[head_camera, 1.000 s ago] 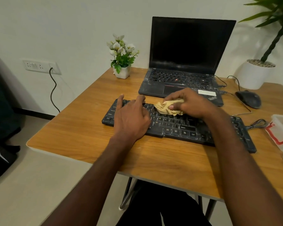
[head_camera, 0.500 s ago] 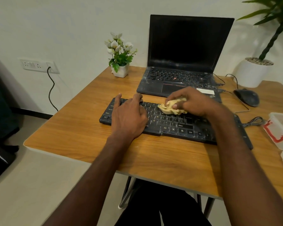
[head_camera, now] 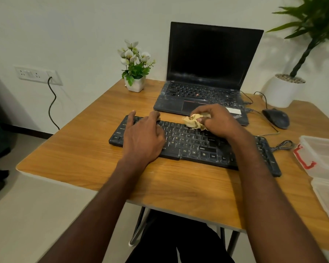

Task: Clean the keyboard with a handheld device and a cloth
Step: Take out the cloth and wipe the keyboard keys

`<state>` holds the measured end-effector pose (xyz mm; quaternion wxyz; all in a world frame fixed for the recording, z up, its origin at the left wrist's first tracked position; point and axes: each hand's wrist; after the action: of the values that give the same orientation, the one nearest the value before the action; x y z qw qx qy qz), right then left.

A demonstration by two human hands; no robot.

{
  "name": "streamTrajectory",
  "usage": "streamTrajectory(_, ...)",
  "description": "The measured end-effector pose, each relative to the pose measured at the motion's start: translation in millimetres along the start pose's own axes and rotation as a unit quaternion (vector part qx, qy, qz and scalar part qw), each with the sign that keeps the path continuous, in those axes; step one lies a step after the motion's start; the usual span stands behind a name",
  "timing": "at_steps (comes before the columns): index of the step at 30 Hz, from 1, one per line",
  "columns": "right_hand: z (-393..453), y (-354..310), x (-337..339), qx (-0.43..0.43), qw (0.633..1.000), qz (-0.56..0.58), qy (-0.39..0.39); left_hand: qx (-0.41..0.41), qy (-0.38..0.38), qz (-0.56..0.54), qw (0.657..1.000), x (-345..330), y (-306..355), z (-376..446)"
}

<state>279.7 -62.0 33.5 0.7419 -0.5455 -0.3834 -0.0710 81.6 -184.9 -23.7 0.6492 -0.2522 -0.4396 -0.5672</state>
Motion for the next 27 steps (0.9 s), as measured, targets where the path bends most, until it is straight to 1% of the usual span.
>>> streamTrajectory(2,-0.9,5.7,7.8,-0.014,0.999,-0.008,0.033,0.002,0.001,0.001,1.0,-0.5,0.2,0.4)
streamTrajectory(5,-2.2,3.5,1.8,0.002,0.996,0.052,0.076,-0.004,-0.003,0.001,1.0,-0.1,-0.3,-0.3)
streamTrajectory(6,-2.2,0.0,-4.0,0.013,0.995,0.067,0.077,-0.005,-0.003,0.002,1.0,0.4,0.1,-0.2)
streamTrajectory(8,-0.7,-6.9,-18.9,0.034,0.997,0.059,0.041,-0.005,-0.005,0.006,1.0,1.3,0.7,-0.1)
streamTrajectory(10,1.0,-9.4,-27.7,0.044,0.999,0.021,0.001,0.0,-0.004,0.004,1.0,2.1,1.5,-0.4)
streamTrajectory(12,2.5,-8.3,-20.5,0.026,1.0,0.006,-0.013,0.004,-0.003,0.001,1.0,2.7,1.0,-0.5)
streamTrajectory(15,-0.3,4.4,6.7,-0.016,1.0,-0.014,-0.015,0.007,0.0,-0.005,1.0,1.8,-0.3,-0.7)
streamTrajectory(18,-5.1,18.2,24.7,-0.039,0.999,-0.013,0.003,0.013,0.004,-0.004,1.0,1.2,-1.9,1.1)
streamTrajectory(20,-5.9,19.4,22.8,-0.036,0.999,0.01,0.013,0.01,0.008,0.0,1.0,2.1,-1.3,0.9)
streamTrajectory(23,-4.5,9.1,9.0,-0.017,0.999,0.038,0.007,-0.005,0.037,-0.005,0.999,6.2,2.2,-1.9)
streamTrajectory(25,-2.7,0.9,0.5,-0.009,1.0,0.027,-0.004,-0.022,0.053,-0.01,0.998,8.0,5.3,-4.9)
streamTrajectory(27,-1.8,-2.1,-5.1,-0.007,1.0,0.01,-0.009,-0.036,0.036,-0.016,0.999,8.1,11.8,-5.1)
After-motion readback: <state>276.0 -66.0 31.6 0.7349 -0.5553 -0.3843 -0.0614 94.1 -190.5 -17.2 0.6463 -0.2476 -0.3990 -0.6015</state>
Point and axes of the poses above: each hand's wrist, its own z-axis towards the middle knuckle, its own x-axis out of the back of the hand, y = z × x, and after that the axes turned 11 degrees about z, right-handed
